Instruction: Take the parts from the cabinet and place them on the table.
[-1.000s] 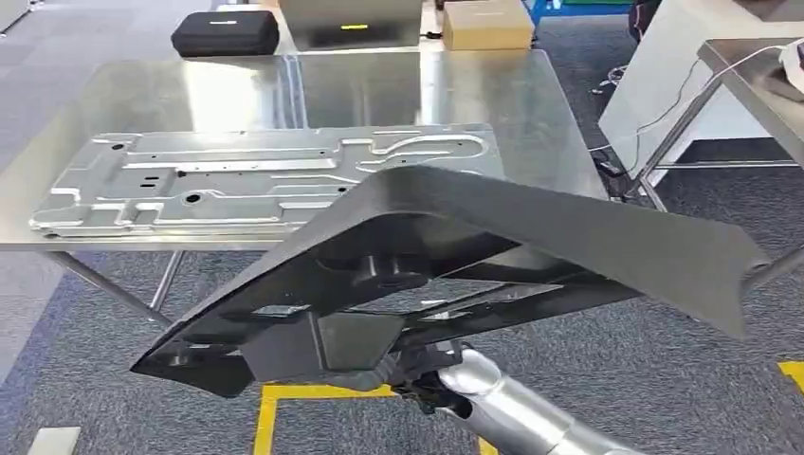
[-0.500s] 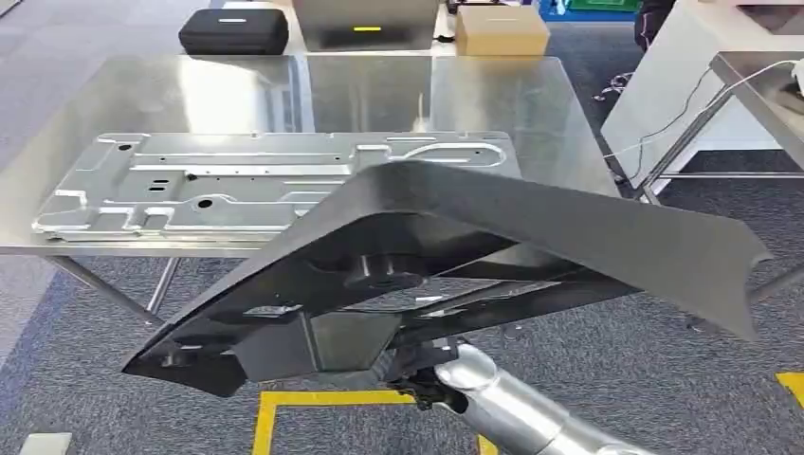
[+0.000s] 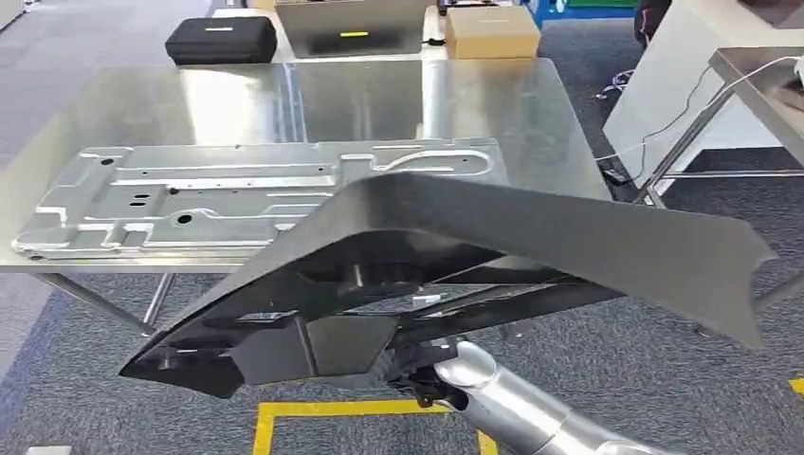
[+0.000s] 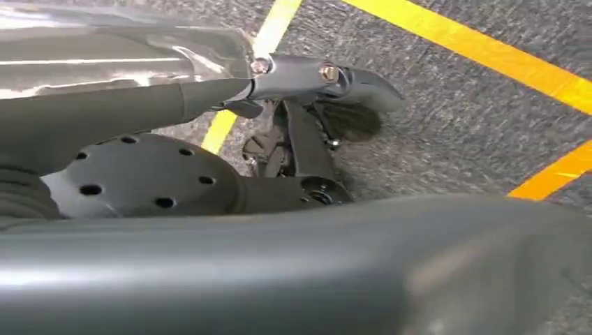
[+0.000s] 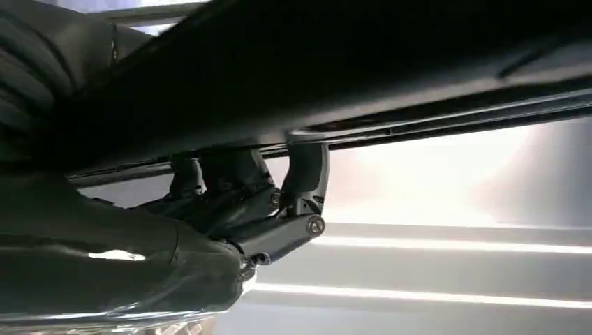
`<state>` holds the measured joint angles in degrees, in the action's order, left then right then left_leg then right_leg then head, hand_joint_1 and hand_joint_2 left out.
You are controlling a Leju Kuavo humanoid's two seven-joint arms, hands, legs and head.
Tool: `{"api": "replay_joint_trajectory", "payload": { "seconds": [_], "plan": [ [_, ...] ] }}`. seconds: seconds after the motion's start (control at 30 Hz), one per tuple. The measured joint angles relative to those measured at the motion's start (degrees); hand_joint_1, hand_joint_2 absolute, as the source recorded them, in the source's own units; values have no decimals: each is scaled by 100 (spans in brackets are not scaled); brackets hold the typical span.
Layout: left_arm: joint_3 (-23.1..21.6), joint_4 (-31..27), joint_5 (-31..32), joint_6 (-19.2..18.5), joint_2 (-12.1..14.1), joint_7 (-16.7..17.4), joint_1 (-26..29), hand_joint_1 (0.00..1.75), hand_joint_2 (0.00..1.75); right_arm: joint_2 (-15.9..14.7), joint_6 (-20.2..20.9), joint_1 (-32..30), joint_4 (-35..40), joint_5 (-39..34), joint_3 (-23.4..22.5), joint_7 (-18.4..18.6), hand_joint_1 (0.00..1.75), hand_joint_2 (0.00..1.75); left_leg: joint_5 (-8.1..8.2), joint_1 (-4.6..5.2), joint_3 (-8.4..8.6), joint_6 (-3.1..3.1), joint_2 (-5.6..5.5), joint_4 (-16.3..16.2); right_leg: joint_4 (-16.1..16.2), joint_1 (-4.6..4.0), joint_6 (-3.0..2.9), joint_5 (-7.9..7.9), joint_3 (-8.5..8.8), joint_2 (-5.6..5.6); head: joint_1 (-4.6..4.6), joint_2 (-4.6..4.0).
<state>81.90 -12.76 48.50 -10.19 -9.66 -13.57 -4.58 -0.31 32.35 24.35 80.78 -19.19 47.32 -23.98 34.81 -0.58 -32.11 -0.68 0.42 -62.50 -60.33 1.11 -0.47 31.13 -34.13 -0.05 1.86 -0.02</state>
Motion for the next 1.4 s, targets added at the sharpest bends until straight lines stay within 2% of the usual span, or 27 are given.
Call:
{"api": "replay_joint_trajectory", "payload": {
  "seconds": [0.07, 0.1, 0.13, 0.17, 0.27, 0.4, 0.43, 0.47, 0.5, 0.6, 0.63, 0.67, 0.7, 0.77, 0.83, 0.87, 0.9, 0.97, 1.0, 1.03, 1.1, 1.13, 1.17, 1.2, 1.27, 1.33, 1.4],
  "plan": [
    [2, 0, -22, -9, 0, 5, 2, 0, 175, 24, 11, 44, -22, -33, 5, 11, 175, 175, 345, -14, -512, -36, 0, -899, -1, -6, -39, 38, 32, -9, 0, 0],
    [4, 0, -22, -9, 0, 5, 13, 0, 175, 35, 15, 54, -48, -42, 9, 24, 175, 175, 437, -14, -762, -43, 0, -1290, -1, -10, -49, 62, 52, -6, 0, 0],
    [4, 0, -22, -9, -2, 7, 27, 0, 175, 37, 15, 54, -63, -42, 13, 35, 175, 175, 404, -14, -922, -42, 0, -1472, -2, -14, -47, 88, 82, 0, 0, 0],
    [4, 0, -22, -9, -2, 15, 39, 0, 175, 37, 20, 56, -83, -51, 20, 39, 175, 175, 226, -10, -946, -31, 0, -1382, -2, -17, -44, 123, 130, 13, 0, 0],
    [7, 0, -31, -9, -7, 20, 34, 0, 175, 90, 24, 109, -105, -88, 29, 68, 175, 175, -741, 27, -523, 97, -3, -75, 2, -33, -19, 254, 338, 24, 0, 0],
    [13, 0, -33, -20, -20, 18, 8, 0, 175, 127, 22, 192, -155, -125, 77, 96, 175, 175, -552, 105, -417, 218, -8, 113, 48, -30, 95, 310, 340, 11, 7, 0],
    [13, 0, -37, -20, -20, 20, 8, 0, 175, 131, 24, 198, -155, -136, 83, 96, 175, 175, -545, 97, -394, 224, -9, 165, 81, -41, 128, 322, 365, -3, 7, 0],
    [13, 0, -39, -20, -37, 20, 23, 0, 175, 136, 24, 202, -155, -140, 92, 98, 175, 175, -561, 22, -299, 224, 1, 269, 62, -32, 156, 374, 406, -8, 9, 0],
    [13, 0, -50, -24, -44, 15, 23, 0, 175, 136, 24, 225, -162, -142, 103, 96, 175, 175, -547, 25, -238, 245, 0, 314, -101, -51, 170, 441, 353, -3, 2, 0],
    [20, 0, -118, -26, -79, 18, 6, 0, 175, 125, 26, 247, -238, -142, 120, 101, 175, 175, -469, 19, -154, 278, 2, 319, -1280, -41, 204, 855, -362, 4, 0, 0],
    [24, 0, -118, -26, -83, 20, 5, 0, 175, 120, 26, 239, -264, -142, 129, 101, 175, 175, -437, 19, -121, 275, 1, 318, -1551, -40, 218, 858, -582, 2, -2, 0],
    [26, 0, -120, -26, -85, 18, 10, 0, 175, 120, 26, 236, -284, -142, 138, 103, 175, 175, -397, 17, -69, 263, -2, 318, -1504, -38, 229, 692, -640, 2, -2, 0],
    [28, 0, -125, -26, -87, 20, 18, 0, 175, 120, 26, 239, -291, -142, 142, 103, 175, 175, -348, 11, -5, 241, -4, 317, -1236, -33, 237, 419, -571, 0, -2, 0],
    [35, 0, -127, -24, -105, 20, 24, 0, 175, 120, 44, 256, -299, -142, 144, 103, 175, 175, -230, -5, 164, 183, -6, 316, -260, -27, 238, -254, -225, -8, -2, 0],
    [52, 0, -127, -26, -107, 22, 0, 0, 175, 120, 50, 287, -343, -144, 155, 109, 175, 175, -172, 21, 170, 118, -12, 296, -90, -58, 189, -139, -115, -2, -2, 0],
    [52, 0, -125, -28, -114, 18, -13, 0, 175, 120, 48, 280, -347, -144, 158, 124, 175, 175, -175, 22, 147, 111, -8, 301, -69, -69, 123, -70, -122, 9, -2, 2],
    [52, 0, -125, -46, -125, 18, -14, 0, 175, 120, 44, 277, -352, -149, 158, 125, 175, 175, -173, 22, 159, 107, -1, 329, -66, -73, 96, -51, -123, 17, 2, 2],
    [52, 0, -122, -52, -127, 11, -33, 0, 175, 129, 44, 295, -367, -151, 160, 129, 175, 175, -104, 19, 201, 50, 2, 326, -32, -17, 39, -22, -57, 17, -2, 0],
    [52, 0, -125, -61, -127, 0, -38, 0, 175, 131, 42, 307, -369, -153, 160, 129, 175, 175, -49, 22, 158, 26, -1, 170, -32, -10, -2, 11, -19, 9, 7, 0],
    [52, 0, -125, -61, -127, 0, -38, 0, 175, 135, 42, 326, -369, -153, 162, 127, 175, 175, 93, 7, -27, 2, -1, -180, -32, -8, -43, 43, 15, -4, 7, 2],
    [52, 0, -131, -50, -127, 0, -39, 0, 175, 136, 42, 328, -387, -153, 166, 138, 175, 175, 424, -9, -617, -32, -1, -1150, -32, -15, -58, 109, 70, -5, 7, 2],
    [52, 0, -131, -46, -129, 0, -25, 0, 175, 136, 42, 322, -398, -153, 171, 151, 175, 175, 453, -9, -835, -33, -1, -1451, -32, -16, -60, 139, 103, 2, 7, 0],
    [55, 0, -131, -44, -129, 2, -11, 0, 175, 136, 42, 319, -415, -155, 179, 157, 175, 175, 334, -7, -955, -30, -2, -1508, -32, -17, -57, 176, 157, 17, 7, 0],
    [57, 0, -133, -42, -133, 3, -5, 0, 175, 136, 42, 318, -430, -162, 186, 166, 175, 175, 84, -5, -941, -14, -2, -1307, -32, -18, -53, 220, 224, 31, 7, 0],
    [57, 0, -133, -41, -136, 5, -9, 0, 175, 146, 42, 319, -435, -175, 193, 170, 175, 175, -685, 14, -645, 69, -2, -322, -30, -25, -37, 334, 399, 37, 7, 0],
    [61, 0, -133, -28, -136, 11, -7, 0, 175, 168, 42, 331, -474, -179, 201, 168, 175, 175, -776, 92, -573, 166, -33, -119, -11, -33, 18, 391, 432, 32, 2, 0],
    [61, 0, -179, -4, -144, 20, -7, 0, 175, 201, 44, 316, -489, -184, 230, 175, 175, 175, -689, 118, -547, 217, -29, -27, 35, 1, 75, 402, 420, 40, 20, 2]
  ]
}}
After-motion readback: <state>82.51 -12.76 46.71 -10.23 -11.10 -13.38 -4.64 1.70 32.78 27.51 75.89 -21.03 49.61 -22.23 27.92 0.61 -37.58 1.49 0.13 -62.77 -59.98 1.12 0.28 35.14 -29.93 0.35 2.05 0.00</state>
